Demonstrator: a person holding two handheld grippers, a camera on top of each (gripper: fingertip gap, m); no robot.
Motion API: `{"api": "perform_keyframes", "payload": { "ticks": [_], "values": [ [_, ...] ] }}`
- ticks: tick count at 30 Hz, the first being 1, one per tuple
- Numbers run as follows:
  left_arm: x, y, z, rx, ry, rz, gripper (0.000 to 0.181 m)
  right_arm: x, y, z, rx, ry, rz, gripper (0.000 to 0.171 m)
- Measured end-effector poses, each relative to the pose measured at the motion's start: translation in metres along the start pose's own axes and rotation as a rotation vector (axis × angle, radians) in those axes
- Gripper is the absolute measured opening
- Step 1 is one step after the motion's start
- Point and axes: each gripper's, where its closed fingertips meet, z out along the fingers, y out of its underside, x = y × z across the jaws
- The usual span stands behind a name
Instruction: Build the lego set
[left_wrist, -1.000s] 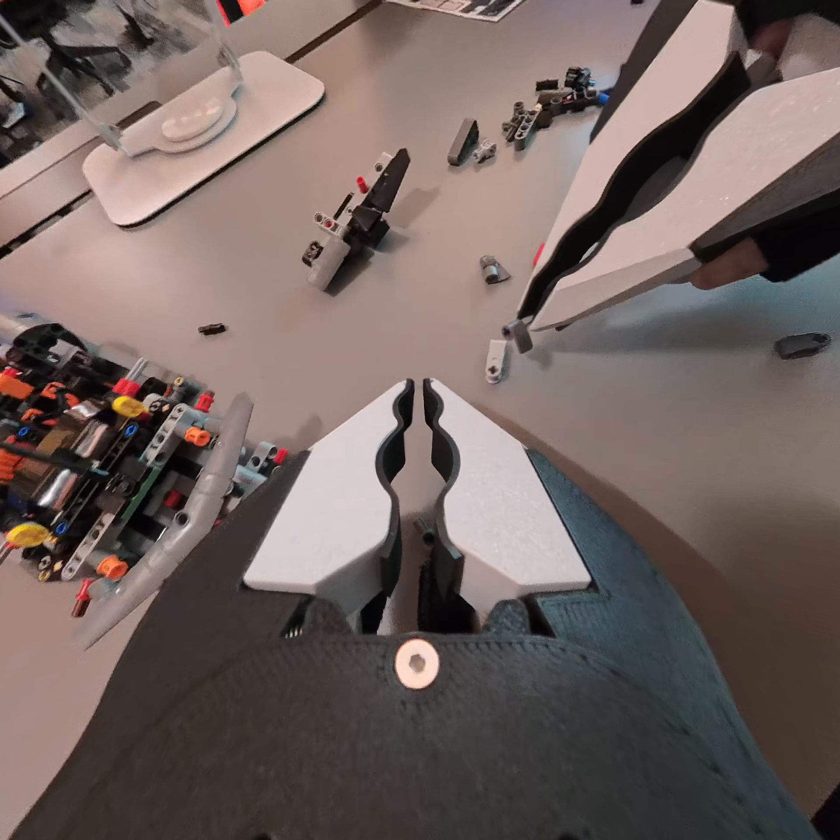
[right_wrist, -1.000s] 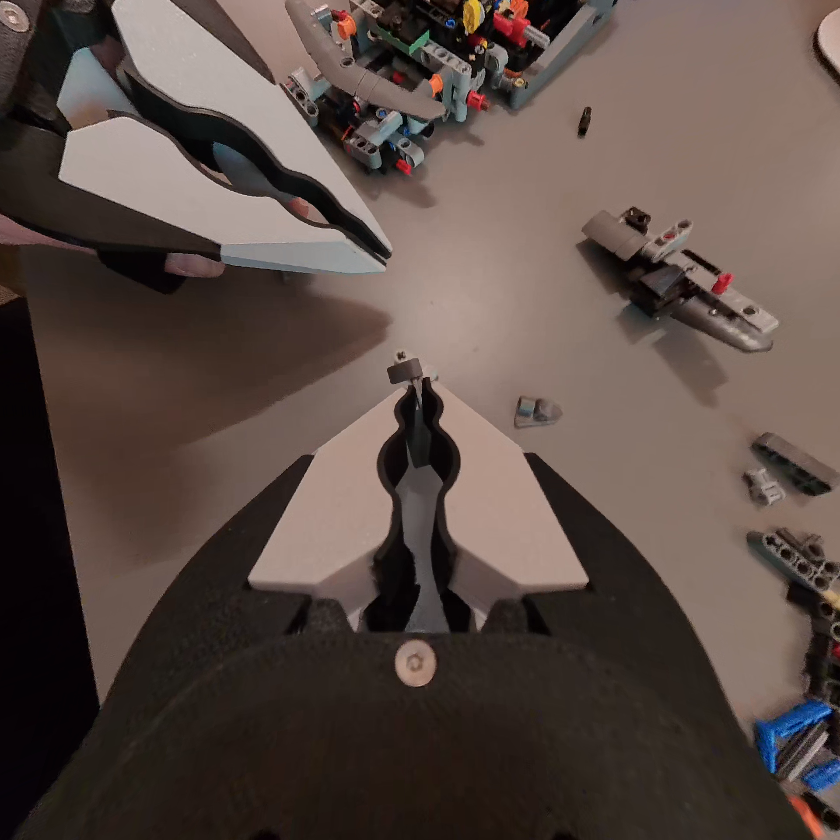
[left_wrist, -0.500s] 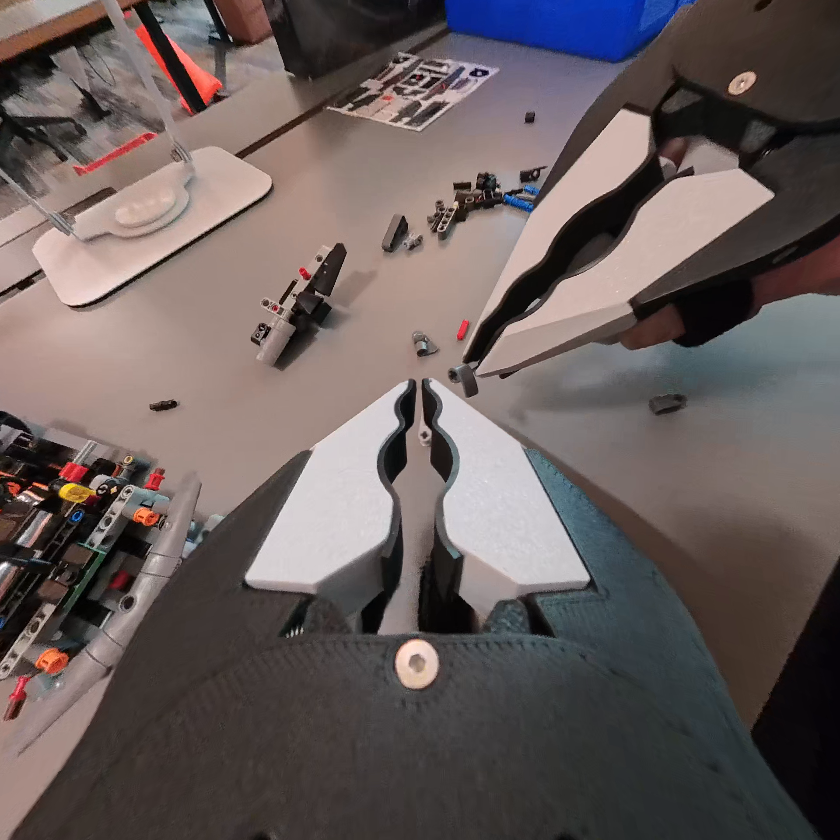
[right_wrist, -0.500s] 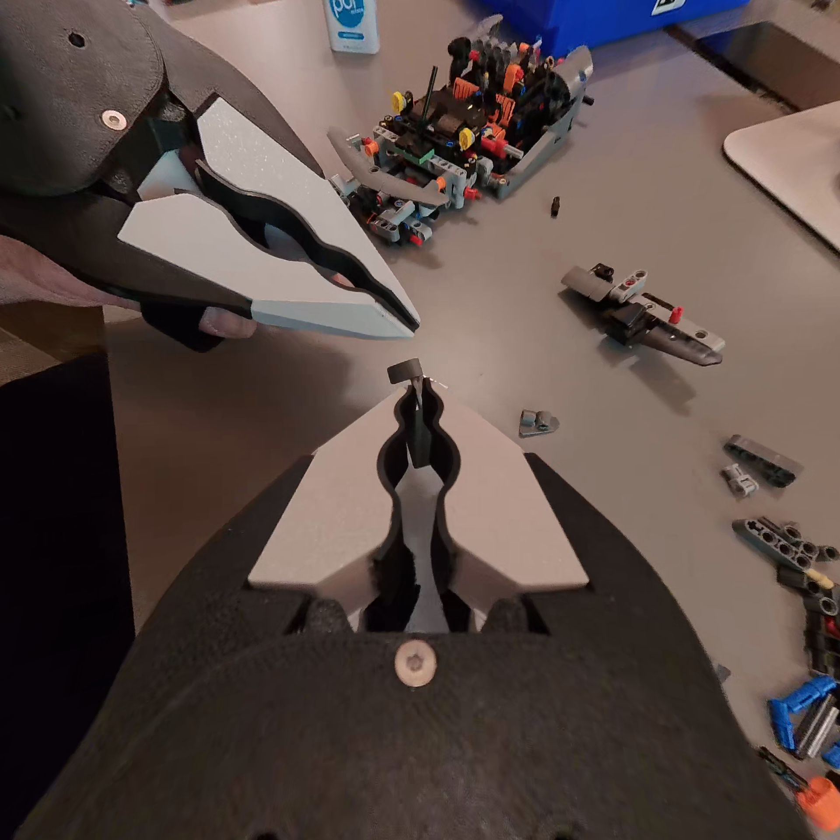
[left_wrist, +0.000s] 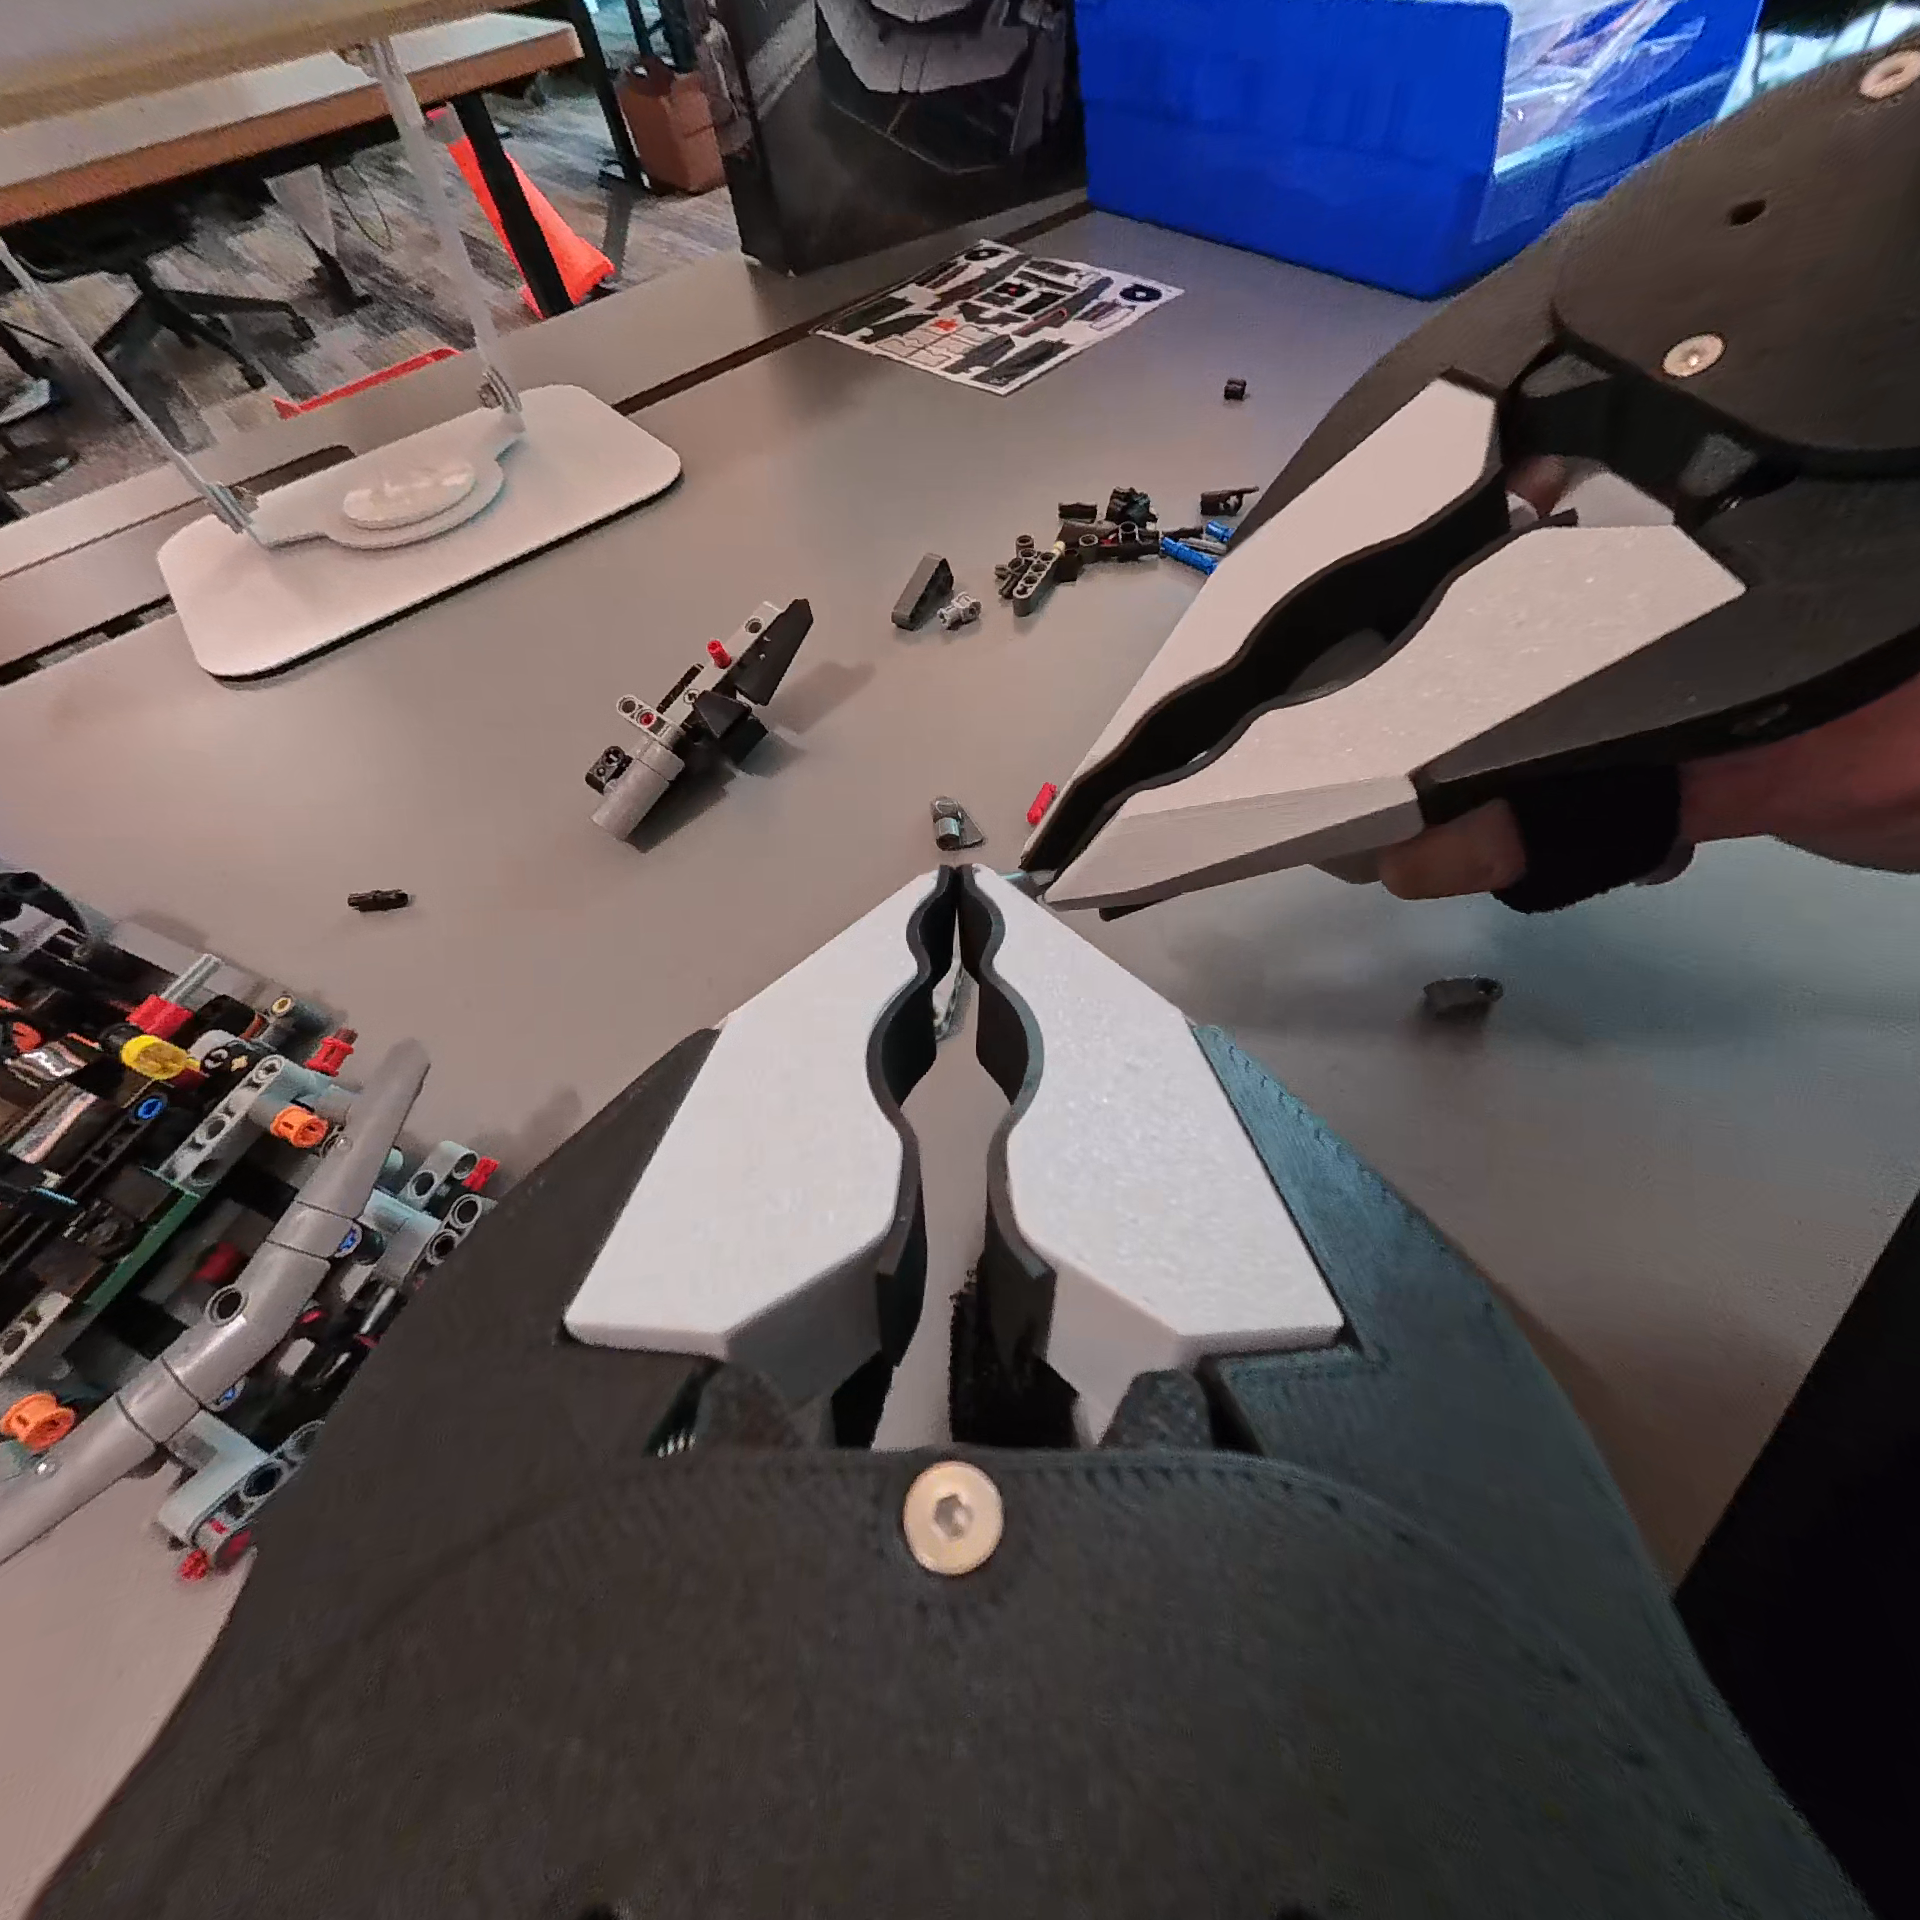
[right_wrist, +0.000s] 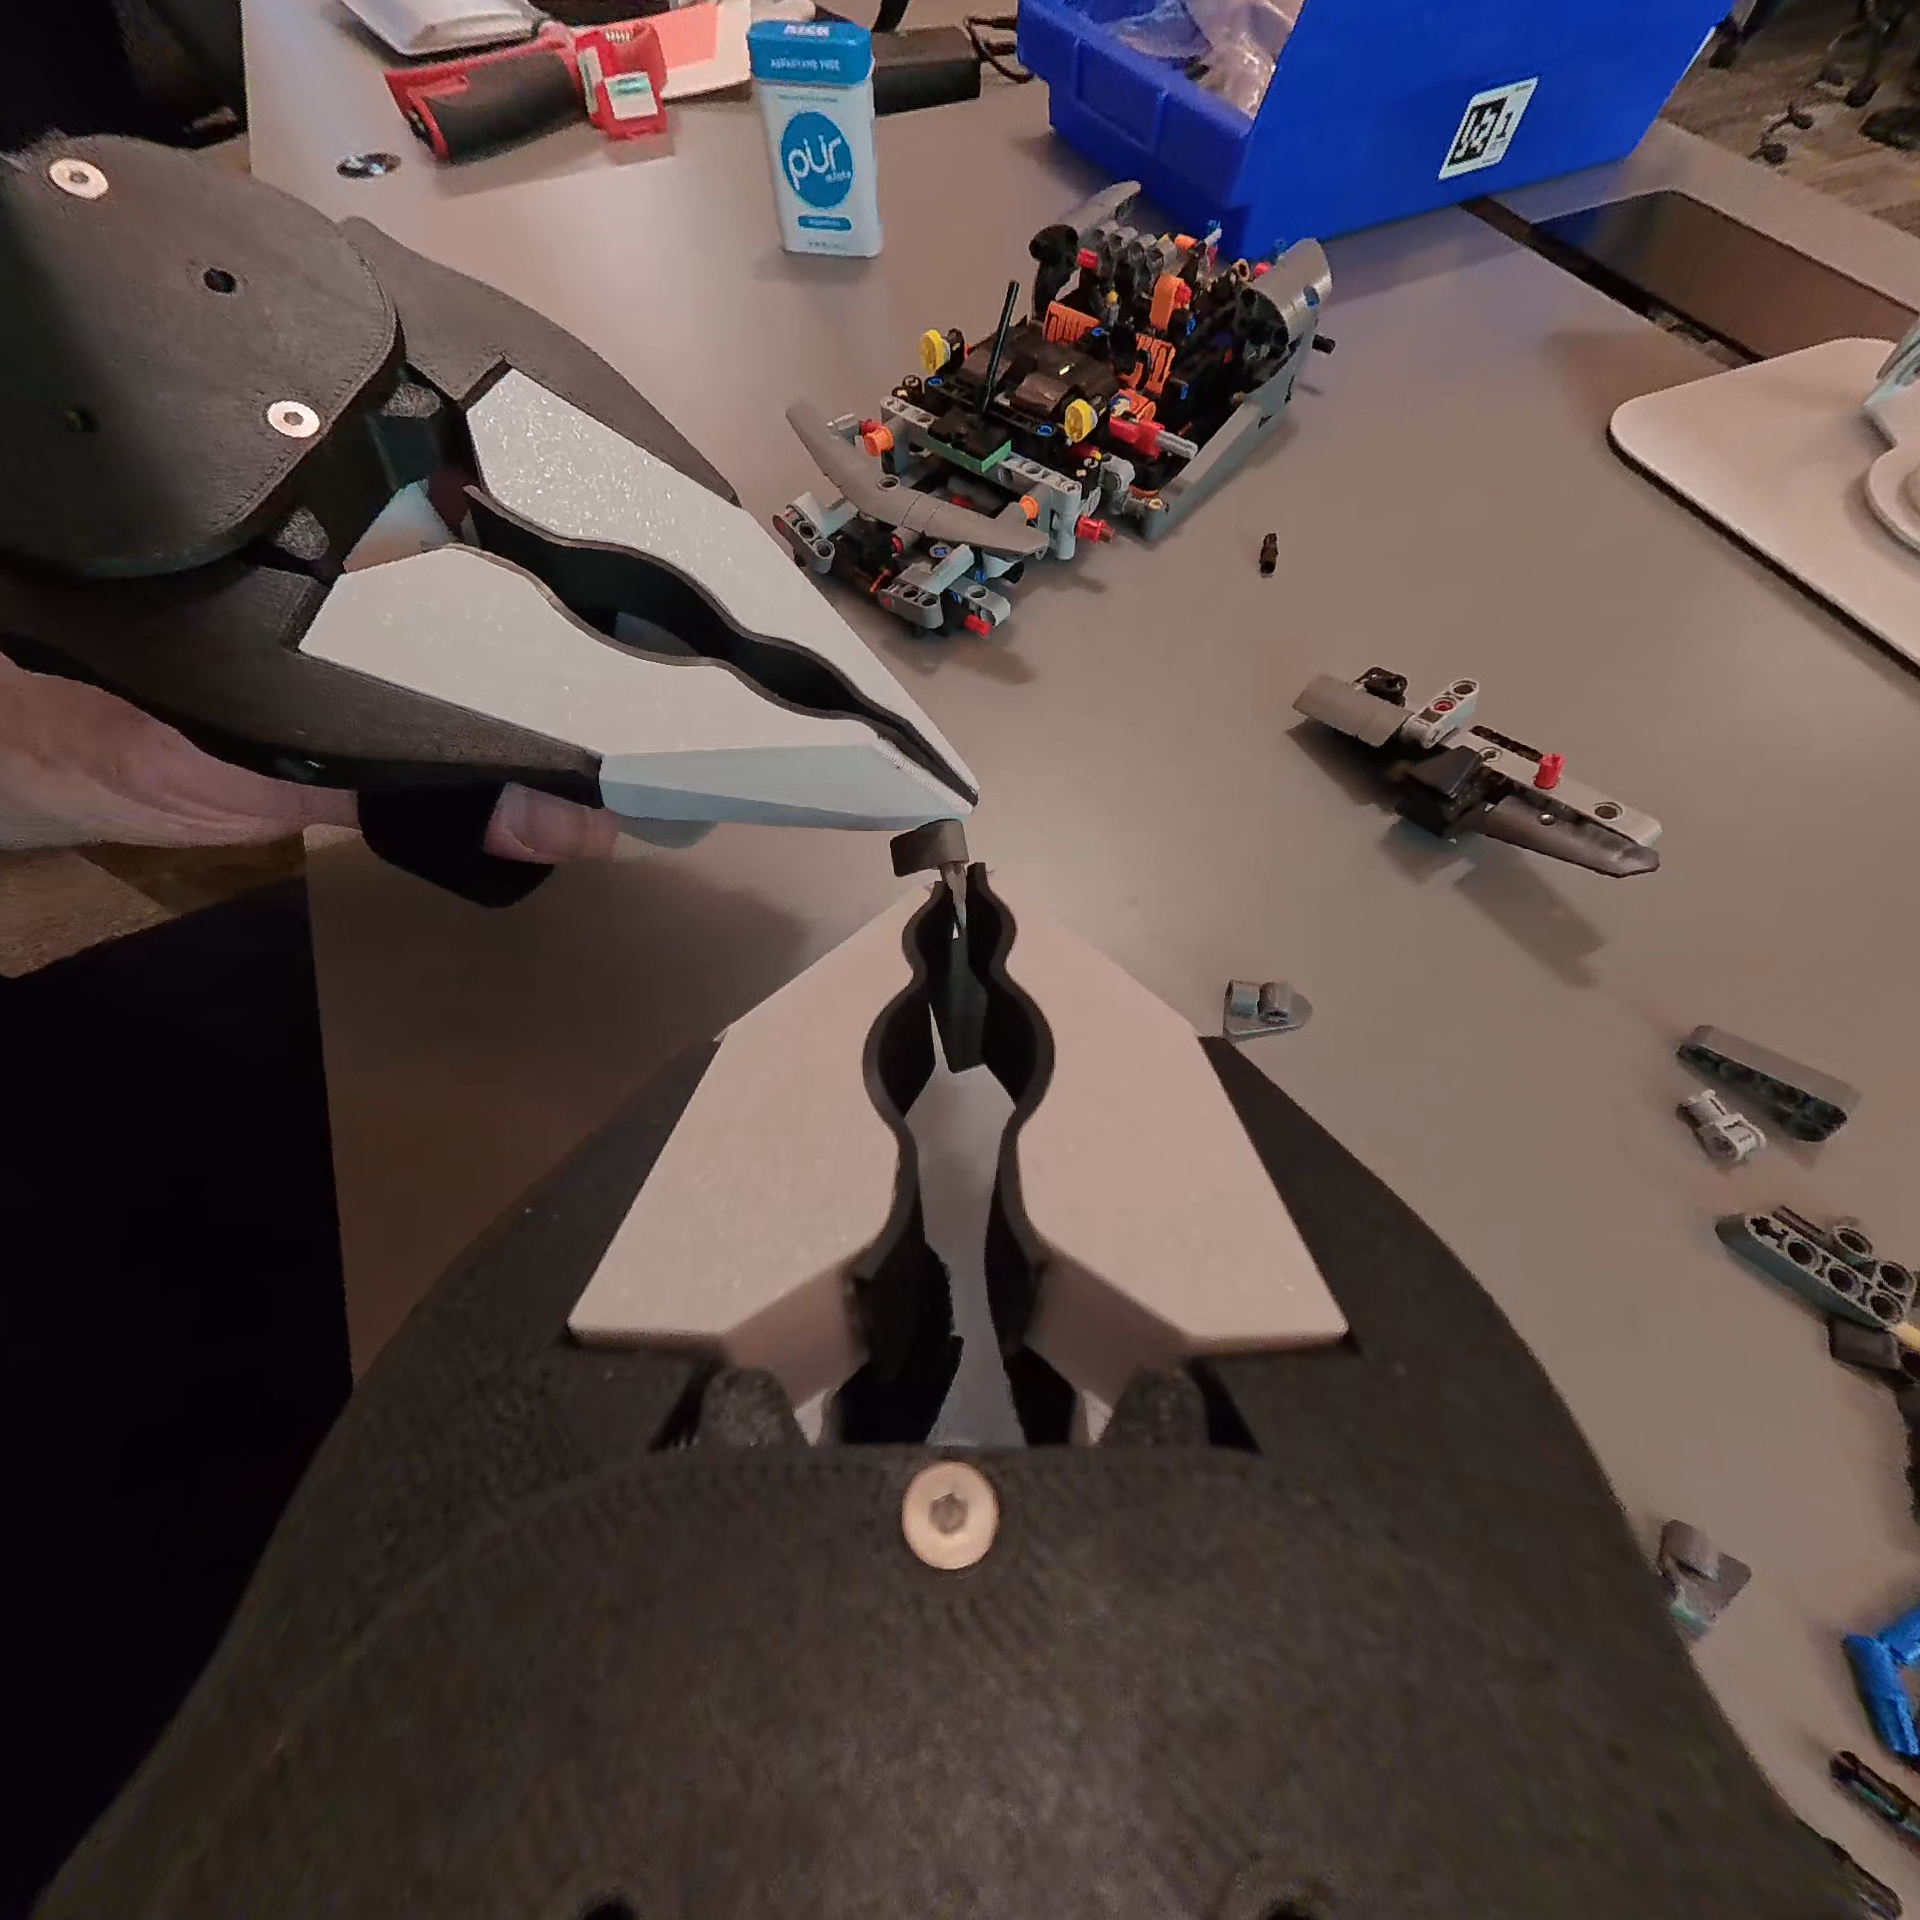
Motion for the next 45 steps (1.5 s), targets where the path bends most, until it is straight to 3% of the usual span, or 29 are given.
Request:
{"api": "perform_keyframes", "payload": {
  "ticks": [23, 34, 45],
  "values": [
    [-0.009, -0.012, -0.007, 0.153, -0.032, -0.246, 0.000, 0.001, -0.015, 0.000, 0.100, 0.041, 0.053, 0.000],
    [-0.005, 0.004, -0.002, 0.080, -0.027, -0.342, 0.000, -0.002, -0.002, 0.004, 0.088, 0.044, 0.066, 0.000],
    [-0.007, -0.007, -0.004, 0.107, -0.026, -0.248, 0.000, 0.002, -0.006, -0.004, 0.095, 0.071, 0.013, 0.000]
  ]
}}
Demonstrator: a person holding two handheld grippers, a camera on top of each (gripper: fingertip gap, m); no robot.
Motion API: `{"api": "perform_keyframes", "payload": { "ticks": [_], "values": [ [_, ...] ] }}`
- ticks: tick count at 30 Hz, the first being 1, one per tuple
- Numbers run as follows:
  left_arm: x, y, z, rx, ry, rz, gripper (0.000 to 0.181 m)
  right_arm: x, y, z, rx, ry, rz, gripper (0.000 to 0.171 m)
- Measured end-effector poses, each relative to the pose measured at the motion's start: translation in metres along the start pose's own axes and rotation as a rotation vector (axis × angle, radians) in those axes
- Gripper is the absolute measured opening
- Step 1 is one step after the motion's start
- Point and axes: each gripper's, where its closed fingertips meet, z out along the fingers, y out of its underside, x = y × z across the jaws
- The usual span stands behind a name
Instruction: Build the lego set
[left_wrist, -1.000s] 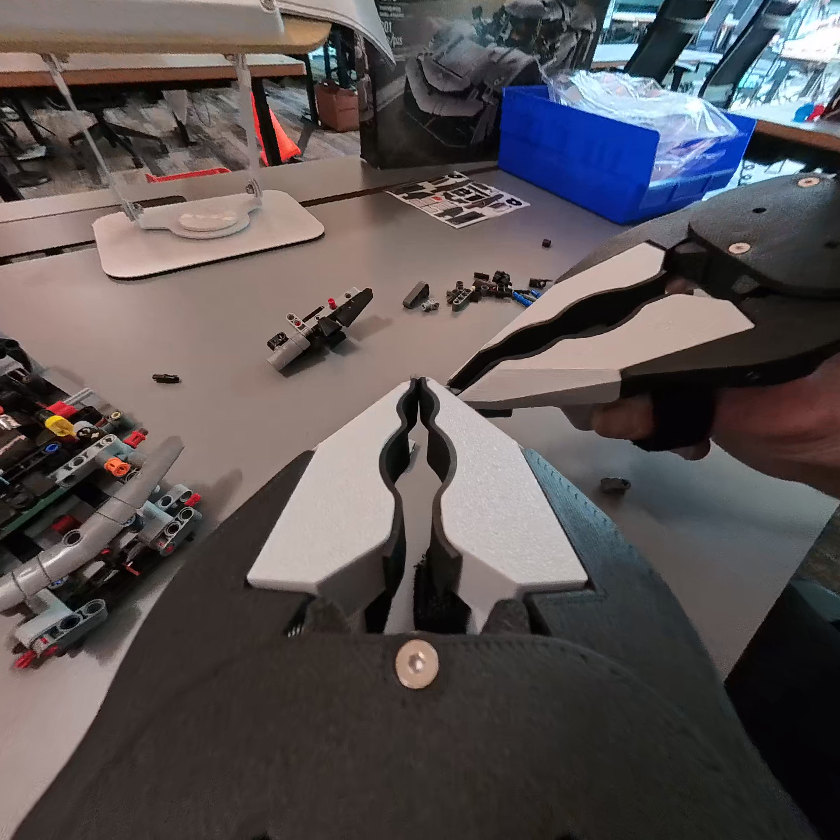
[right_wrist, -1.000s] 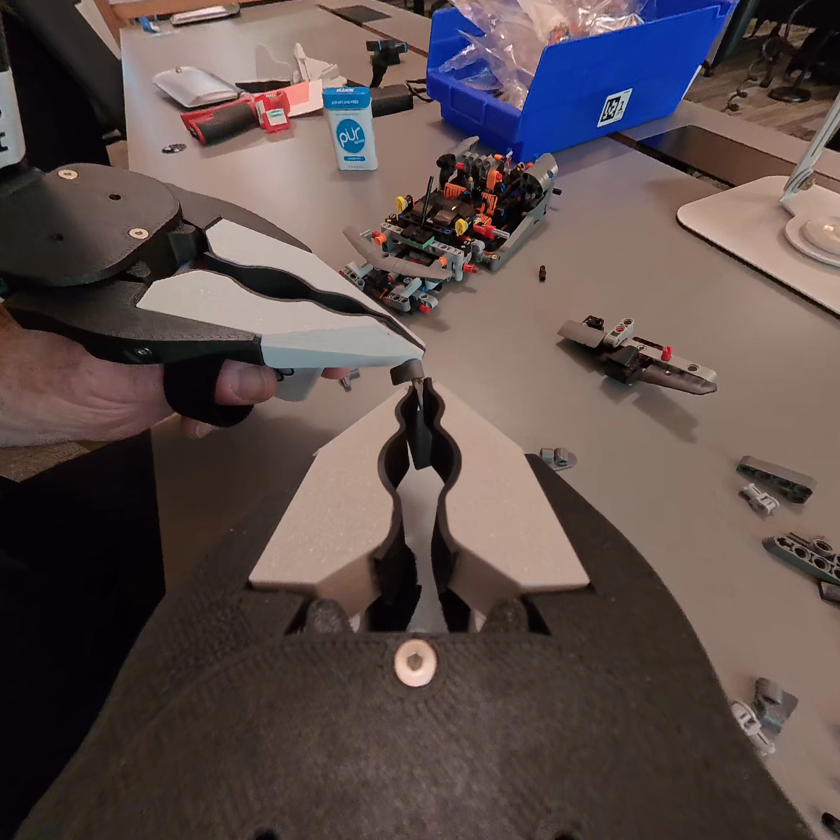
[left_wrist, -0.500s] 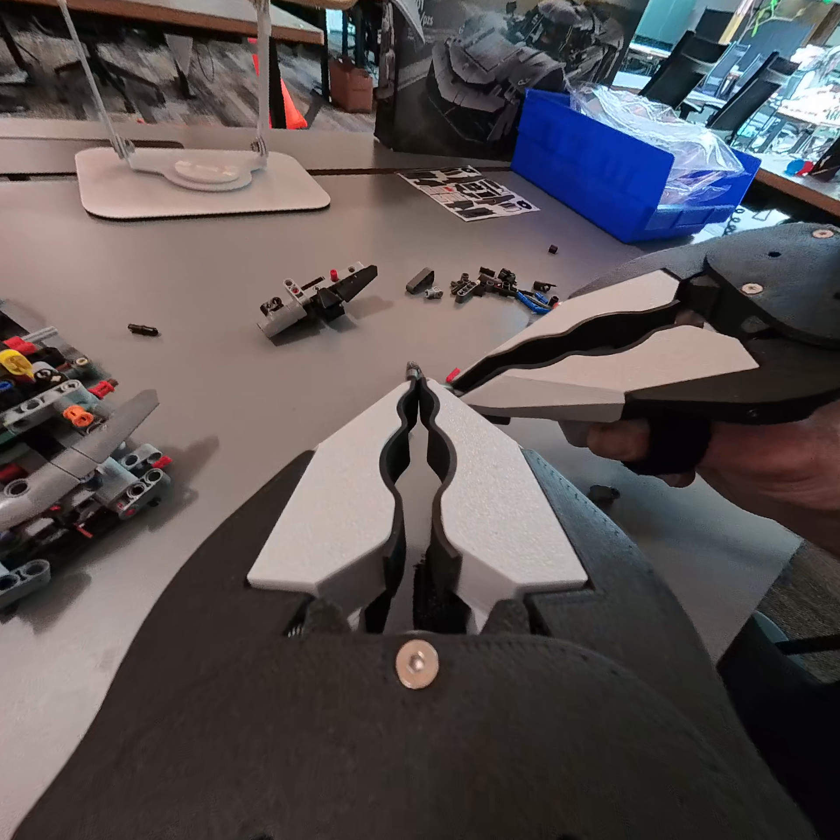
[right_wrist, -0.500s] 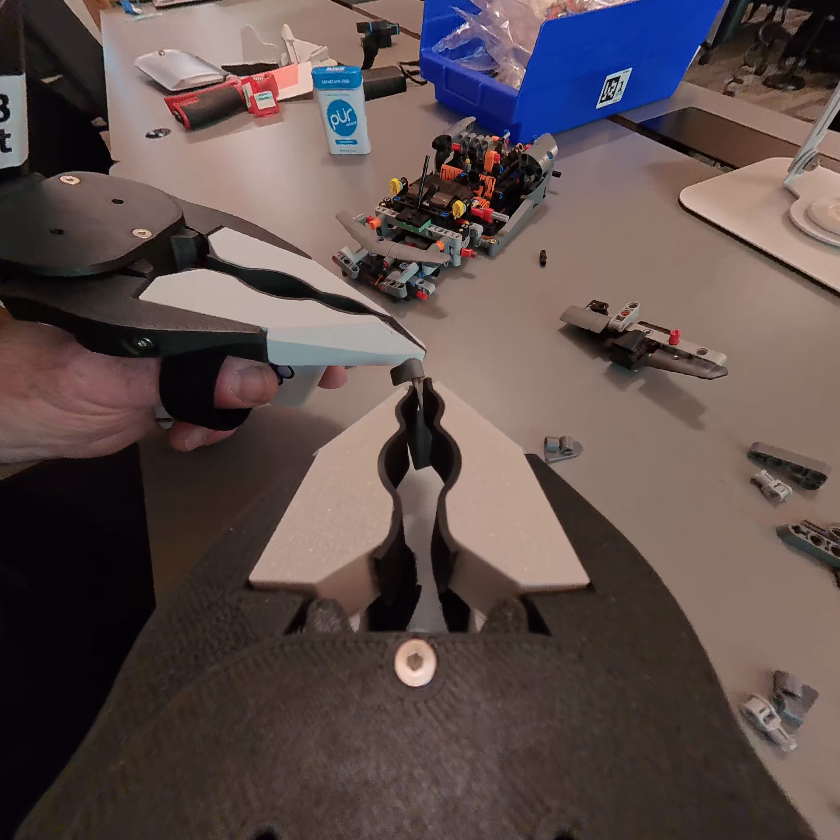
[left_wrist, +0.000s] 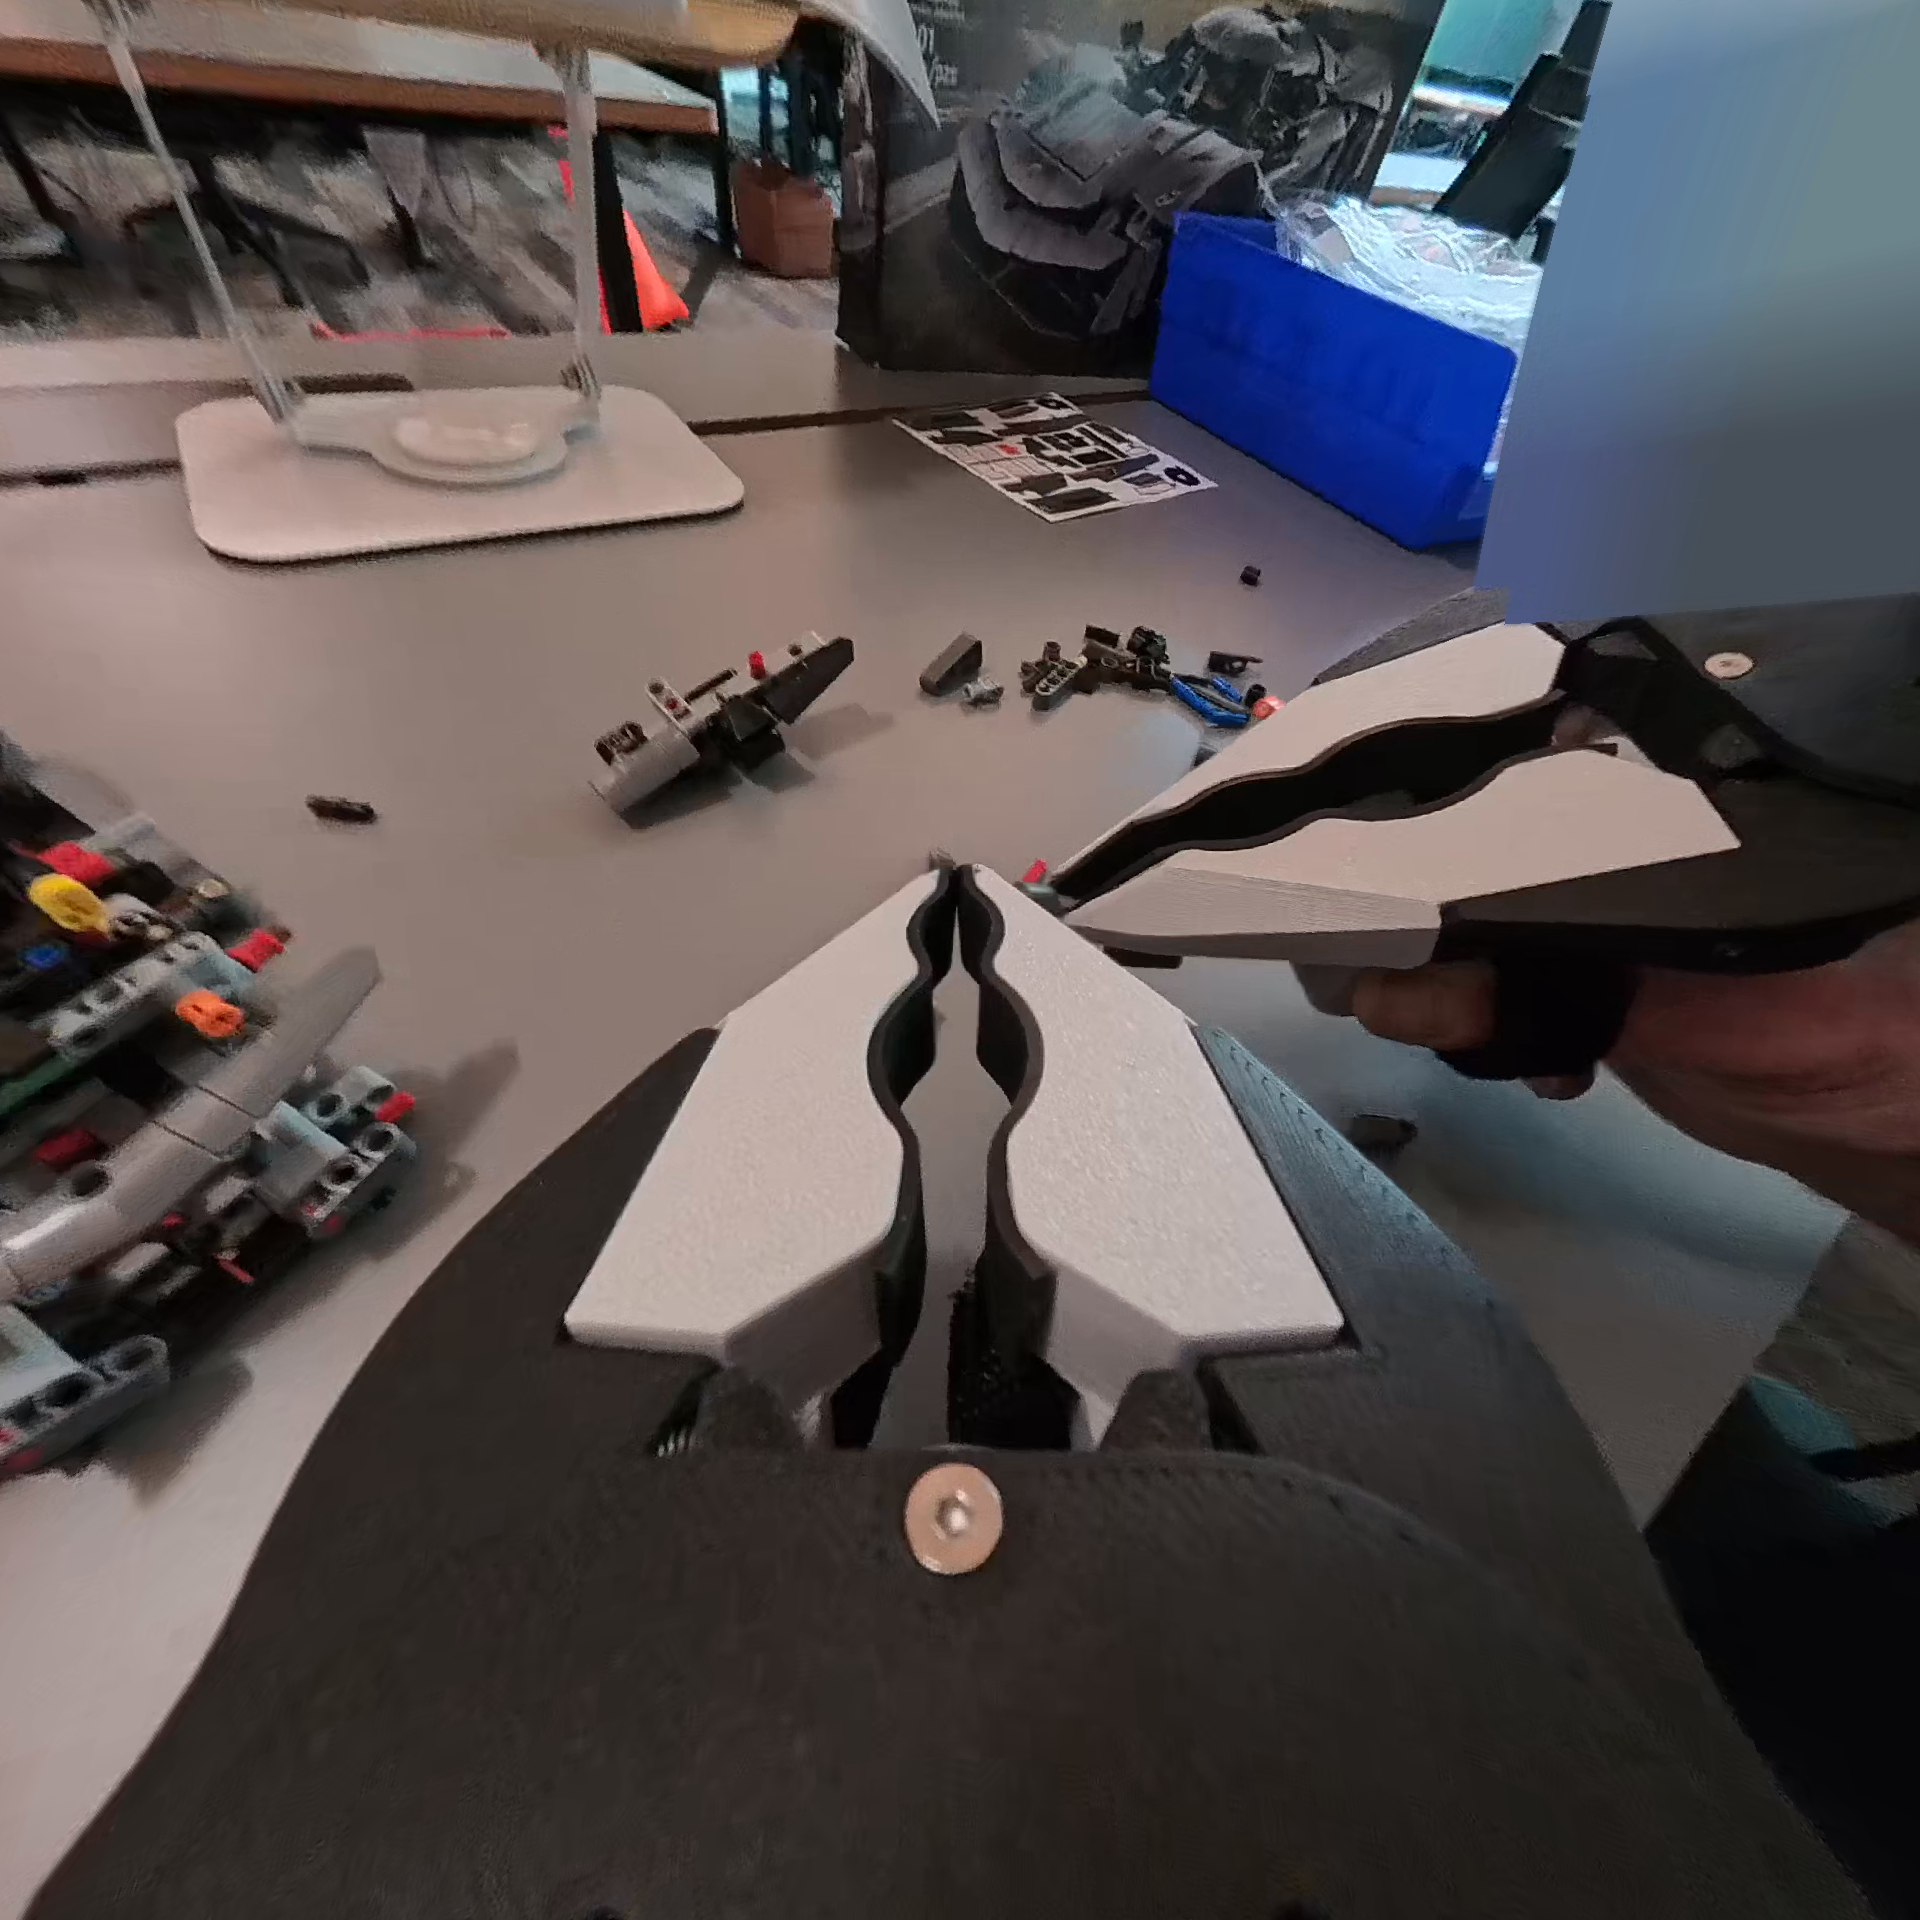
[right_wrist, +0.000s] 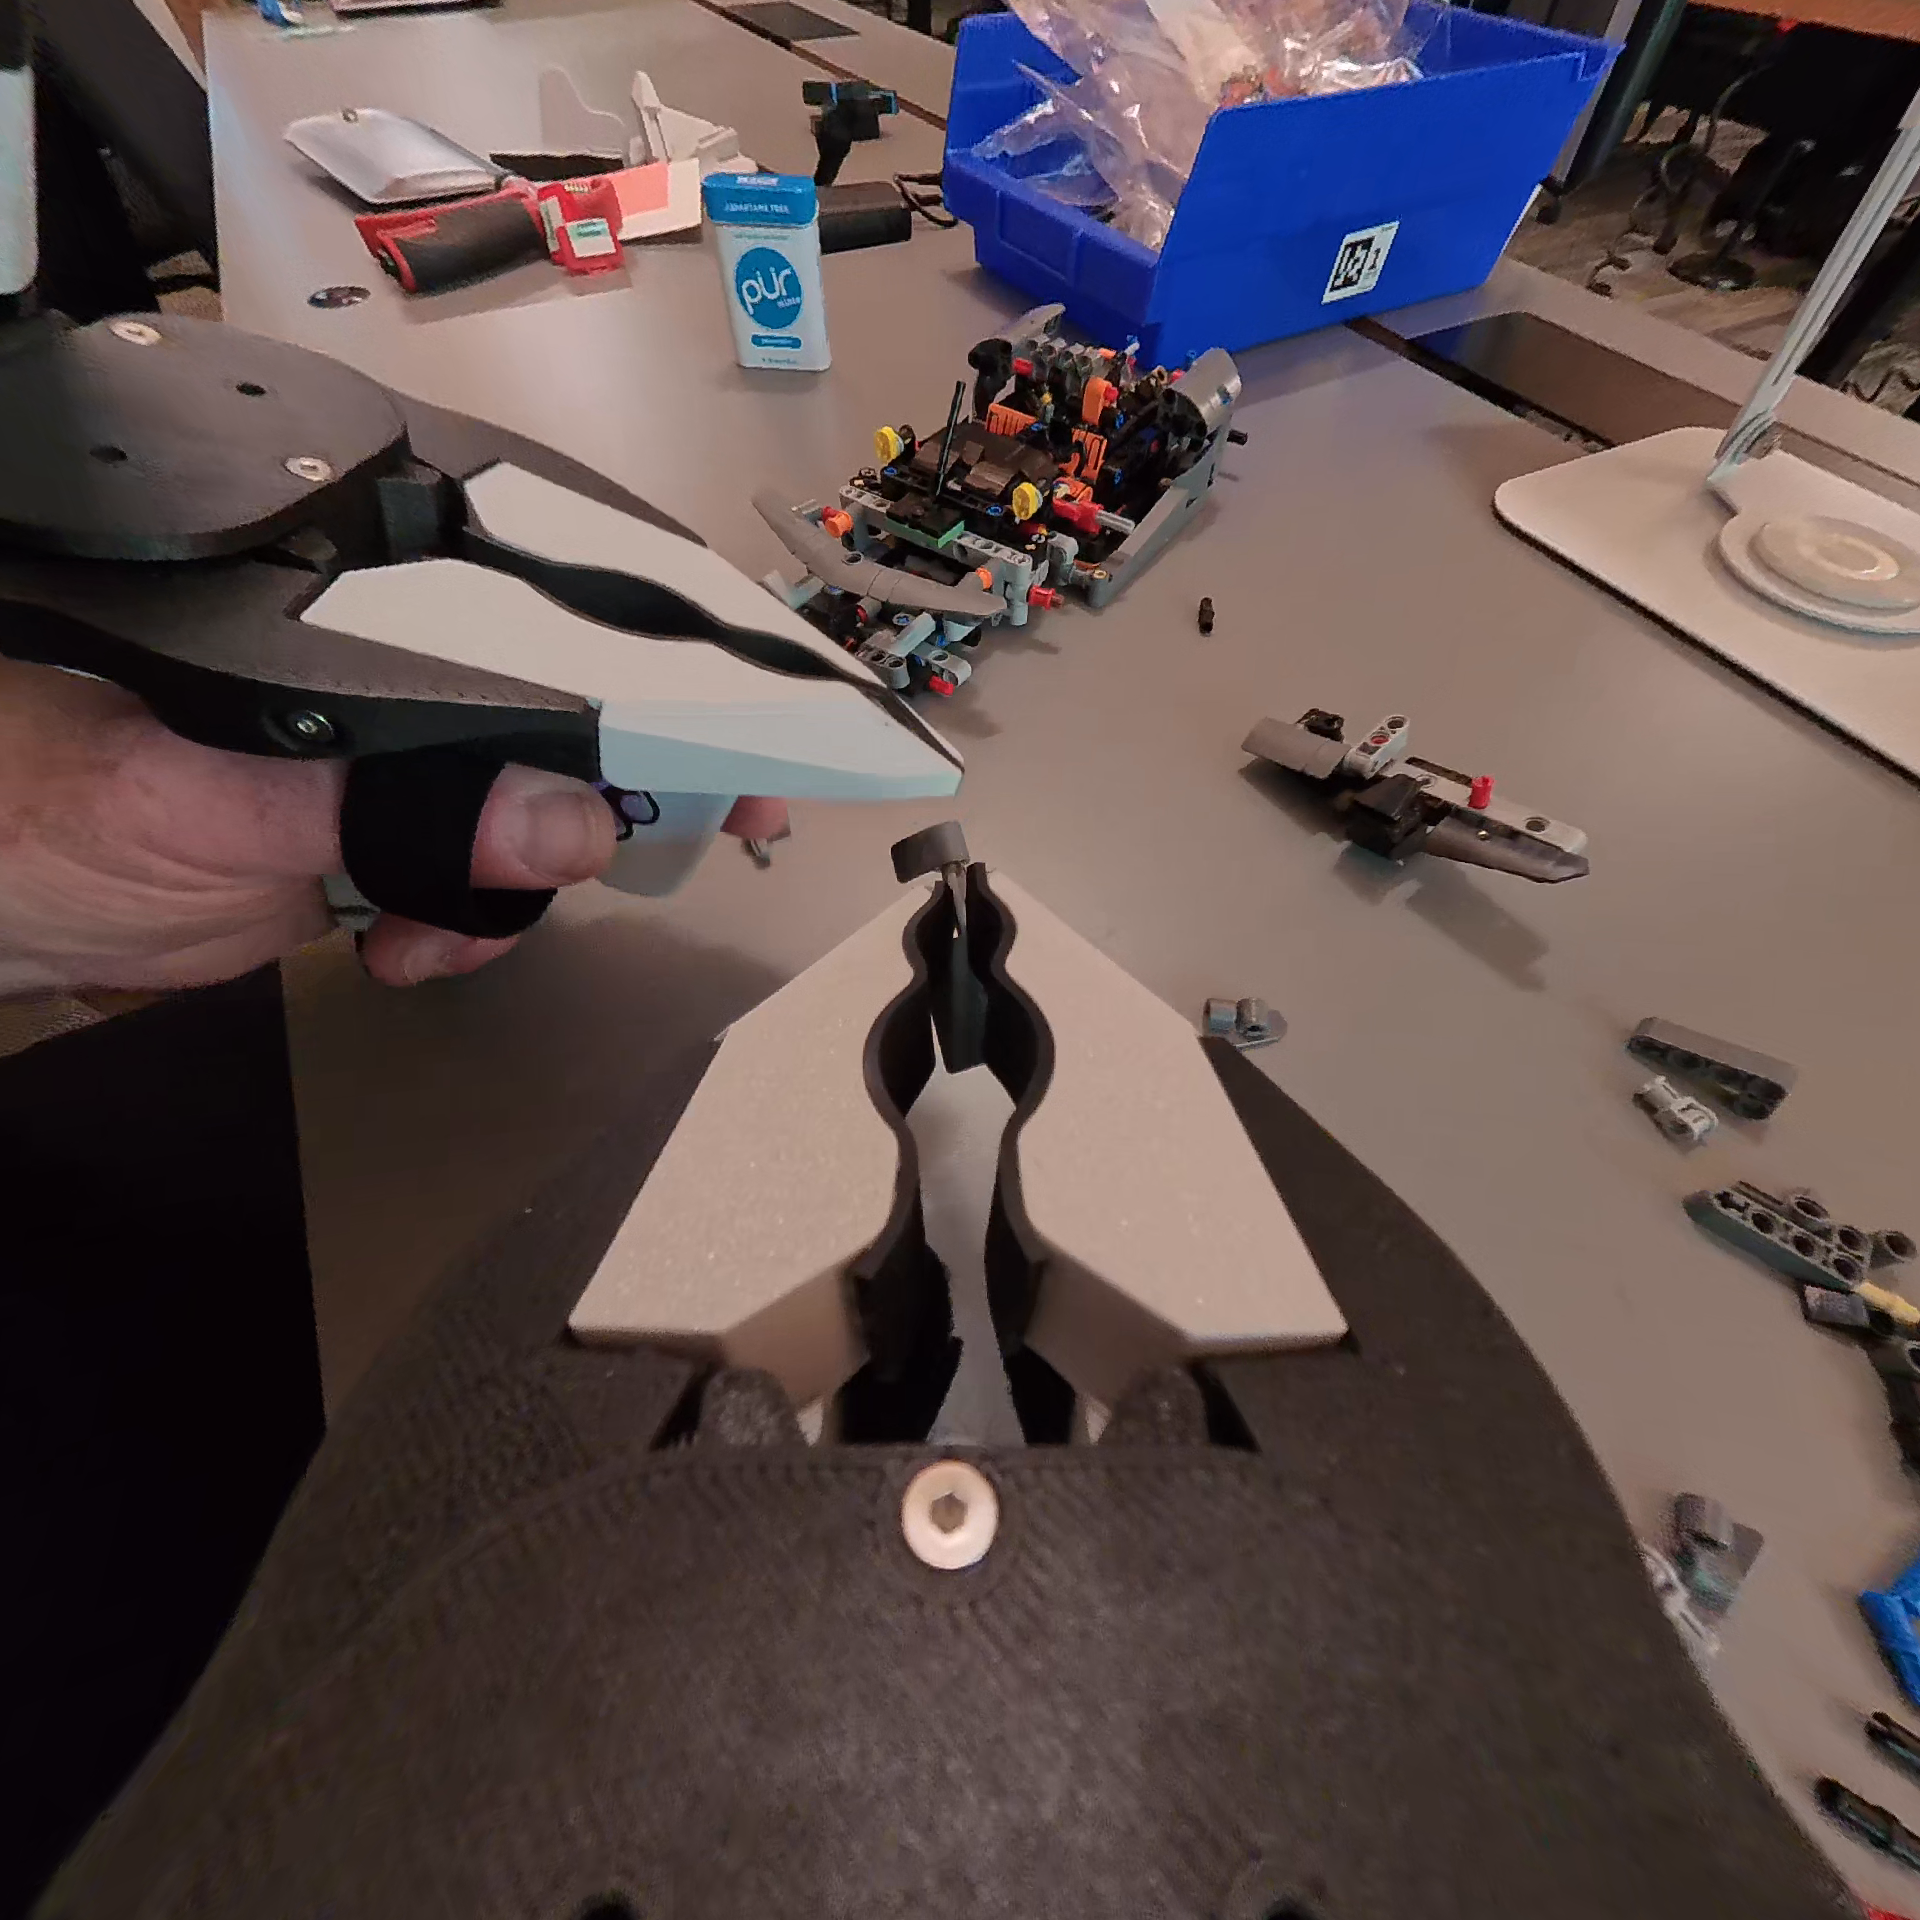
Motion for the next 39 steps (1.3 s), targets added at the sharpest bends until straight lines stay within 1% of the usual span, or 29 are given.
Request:
{"api": "perform_keyframes", "payload": {
  "ticks": [2, 5, 7, 8, 10, 11, 14, 16, 18, 25, 39],
  "values": [
    [-0.002, -0.002, -0.002, -0.001, -0.014, 0.042, 0.000, 0.001, -0.002, -0.002, 0.012, -0.005, 0.012, 0.000],
    [0.007, 0.004, -0.004, -0.024, 0.026, 0.055, 0.000, -0.001, 0.002, -0.002, 0.006, -0.025, 0.035, 0.000],
    [0.011, 0.009, -0.007, -0.039, 0.027, 0.075, 0.002, -0.003, 0.005, -0.003, -0.010, -0.048, 0.065, 0.000],
    [0.013, 0.013, -0.009, -0.056, 0.028, 0.085, 0.007, -0.004, 0.011, -0.002, -0.041, -0.059, 0.070, 0.000],
    [0.016, 0.025, -0.011, -0.123, 0.025, 0.109, 0.019, -0.009, 0.020, -0.001, -0.094, -0.083, 0.077, 0.000],
    [0.019, 0.034, -0.011, -0.173, 0.043, 0.108, 0.021, -0.013, 0.027, 0.000, -0.135, -0.103, 0.080, 0.000],
    [0.029, 0.055, -0.014, -0.284, 0.087, 0.088, 0.021, -0.024, 0.046, 0.003, -0.247, -0.151, 0.080, 0.000],
    [0.030, 0.068, -0.014, -0.355, 0.083, 0.083, 0.016, -0.027, 0.055, 0.005, -0.286, -0.167, 0.103, 0.000],
    [0.029, 0.075, -0.014, -0.391, 0.074, 0.096, 0.016, -0.029, 0.060, 0.007, -0.297, -0.179, 0.120, 0.000],
    [0.027, 0.079, -0.010, -0.426, 0.045, 0.134, 0.009, -0.029, 0.061, 0.008, -0.294, -0.171, 0.111, 0.000],
    [0.029, 0.082, -0.008, -0.444, 0.039, 0.189, 0.005, -0.028, 0.062, 0.009, -0.296, -0.143, 0.090, 0.000]
  ]
}}
